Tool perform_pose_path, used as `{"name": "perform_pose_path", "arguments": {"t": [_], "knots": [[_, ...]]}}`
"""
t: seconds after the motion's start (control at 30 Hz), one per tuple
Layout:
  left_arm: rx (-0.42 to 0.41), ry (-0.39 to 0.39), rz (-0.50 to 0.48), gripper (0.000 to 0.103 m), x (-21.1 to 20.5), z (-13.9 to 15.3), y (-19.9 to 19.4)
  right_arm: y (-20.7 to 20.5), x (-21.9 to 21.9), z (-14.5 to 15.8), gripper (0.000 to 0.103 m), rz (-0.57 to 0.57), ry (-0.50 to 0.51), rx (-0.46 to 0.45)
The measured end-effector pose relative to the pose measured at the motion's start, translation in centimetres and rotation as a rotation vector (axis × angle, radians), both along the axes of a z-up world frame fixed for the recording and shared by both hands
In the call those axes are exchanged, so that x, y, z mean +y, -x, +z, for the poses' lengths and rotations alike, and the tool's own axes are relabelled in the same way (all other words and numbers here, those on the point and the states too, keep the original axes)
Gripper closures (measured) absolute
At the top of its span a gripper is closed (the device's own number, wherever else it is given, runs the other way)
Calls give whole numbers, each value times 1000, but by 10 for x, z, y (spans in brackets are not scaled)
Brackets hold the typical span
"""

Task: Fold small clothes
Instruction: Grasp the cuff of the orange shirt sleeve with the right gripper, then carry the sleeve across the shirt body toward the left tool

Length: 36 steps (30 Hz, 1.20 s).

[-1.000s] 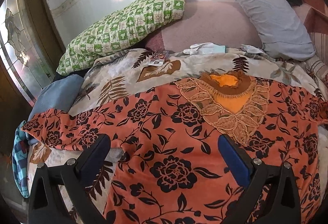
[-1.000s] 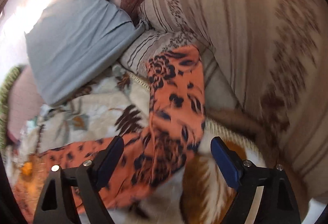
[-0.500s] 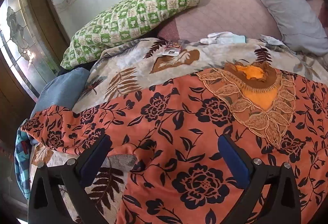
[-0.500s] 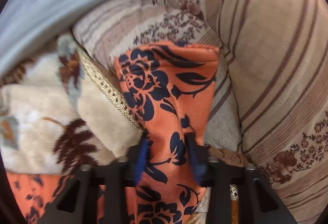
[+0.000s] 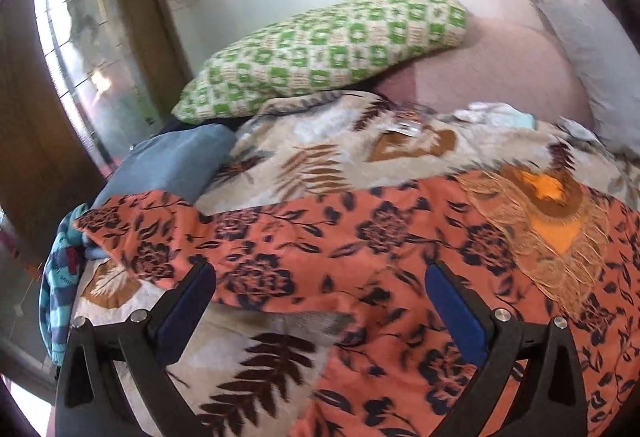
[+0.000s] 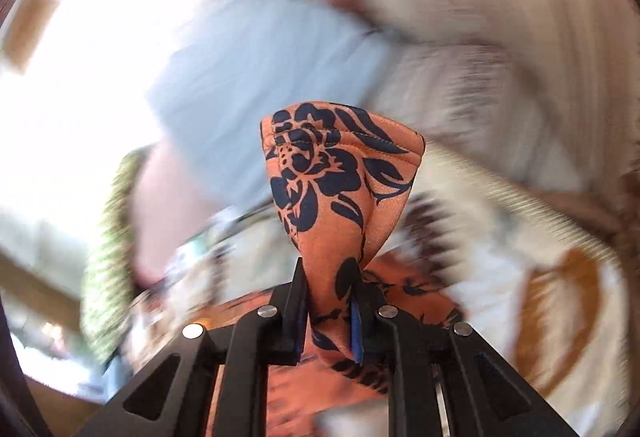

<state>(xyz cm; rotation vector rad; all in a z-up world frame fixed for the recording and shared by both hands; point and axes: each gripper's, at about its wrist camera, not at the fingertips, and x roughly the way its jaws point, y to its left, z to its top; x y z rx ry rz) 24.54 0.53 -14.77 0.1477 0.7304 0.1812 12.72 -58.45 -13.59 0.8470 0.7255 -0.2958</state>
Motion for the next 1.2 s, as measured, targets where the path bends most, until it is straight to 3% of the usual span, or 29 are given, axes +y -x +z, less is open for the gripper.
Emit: {"name": "perform_pose_path", "arguments": {"t": [0.17,0.37,0.47,0.57,0.63,0.7,0.83,0.9,1.03,1.2], "knots": [[-20,35,125,0,59,6,0,-55,136,22,86,241,-15,-44],[3,65,226,0,110,1,0,-123,299,-14,84,462,-102,-31],[16,70,255,0,123,-4,-2,-152,371,-42,79,559,-114,36],[25,83,267,0,127,-5,-4,-177,436,-73,76,688,14,222],[23,83,258,0,124,-4,-3,-171,469,-78,76,757,149,254],[18,78,242,0,118,-3,-3,-158,476,-72,76,791,168,186],[21,76,221,0,105,-2,-6,-131,443,-47,76,783,101,11],[18,80,223,0,101,-2,-7,-122,425,-38,76,753,101,-26],[18,80,215,0,89,-4,-15,-103,375,-42,76,661,109,15],[32,61,231,0,76,-13,-23,-87,311,-82,76,501,79,138]]}}
